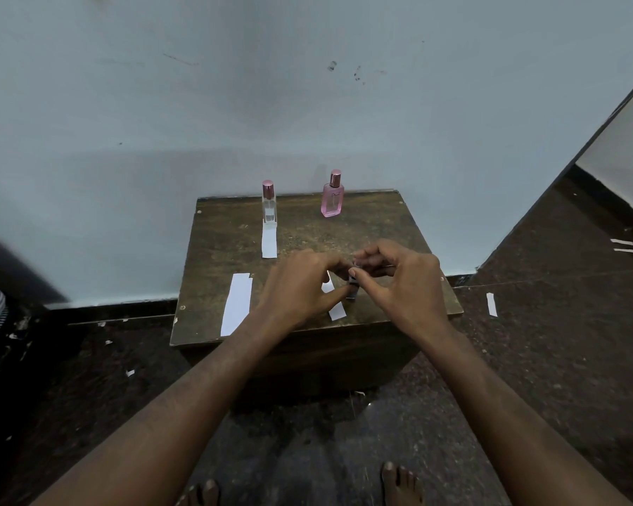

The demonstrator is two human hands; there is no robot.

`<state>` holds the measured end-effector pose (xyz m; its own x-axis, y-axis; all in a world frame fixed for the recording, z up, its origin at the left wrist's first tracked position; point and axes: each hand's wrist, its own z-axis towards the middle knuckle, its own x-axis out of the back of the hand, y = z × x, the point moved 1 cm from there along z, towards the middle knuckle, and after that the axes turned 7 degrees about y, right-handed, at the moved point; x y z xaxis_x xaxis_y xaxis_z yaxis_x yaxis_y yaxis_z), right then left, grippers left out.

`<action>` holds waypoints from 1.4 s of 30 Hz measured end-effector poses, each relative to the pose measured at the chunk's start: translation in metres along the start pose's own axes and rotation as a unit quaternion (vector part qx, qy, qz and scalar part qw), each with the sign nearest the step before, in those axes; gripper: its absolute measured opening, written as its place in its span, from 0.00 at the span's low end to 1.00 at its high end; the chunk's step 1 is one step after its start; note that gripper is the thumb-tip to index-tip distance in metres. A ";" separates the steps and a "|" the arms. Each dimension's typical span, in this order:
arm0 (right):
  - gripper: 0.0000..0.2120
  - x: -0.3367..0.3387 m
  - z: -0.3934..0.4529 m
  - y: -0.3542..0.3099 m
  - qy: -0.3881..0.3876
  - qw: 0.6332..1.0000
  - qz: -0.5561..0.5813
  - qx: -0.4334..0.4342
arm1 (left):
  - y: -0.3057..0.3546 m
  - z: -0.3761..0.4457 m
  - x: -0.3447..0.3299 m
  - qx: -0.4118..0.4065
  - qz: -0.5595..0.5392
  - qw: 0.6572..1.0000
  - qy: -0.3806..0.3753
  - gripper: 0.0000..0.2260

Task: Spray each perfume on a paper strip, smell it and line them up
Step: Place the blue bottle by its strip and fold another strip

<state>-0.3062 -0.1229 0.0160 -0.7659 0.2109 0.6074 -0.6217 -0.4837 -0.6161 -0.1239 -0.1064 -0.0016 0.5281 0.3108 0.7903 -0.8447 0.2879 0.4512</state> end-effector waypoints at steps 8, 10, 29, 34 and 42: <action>0.06 0.000 0.001 0.003 -0.010 1.000 0.013 -0.025 | -0.002 0.001 -0.003 0.034 0.002 0.999 -0.018 0.13; 0.06 -0.001 0.002 0.003 -0.013 0.999 0.014 -0.034 | -0.003 0.001 -0.005 0.038 0.002 0.999 -0.017 0.13; 0.09 0.001 0.026 0.041 0.029 0.986 0.000 -0.166 | -0.001 0.004 -0.015 0.084 0.016 0.996 0.031 0.10; 0.09 -0.018 0.036 0.053 -0.054 0.982 -0.053 -0.171 | -0.004 0.011 -0.019 0.082 0.009 0.996 0.039 0.12; 0.18 -0.048 0.063 0.056 -0.046 0.983 -0.034 -0.176 | -0.037 0.005 0.005 0.117 0.052 0.991 0.026 0.17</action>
<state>-0.2939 -0.2133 -0.0157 -0.7123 0.1467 0.6864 -0.7019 -0.1443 -0.6975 -0.0906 -0.1201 -0.0123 0.4358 0.3759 0.8178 -0.8887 0.0358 0.4572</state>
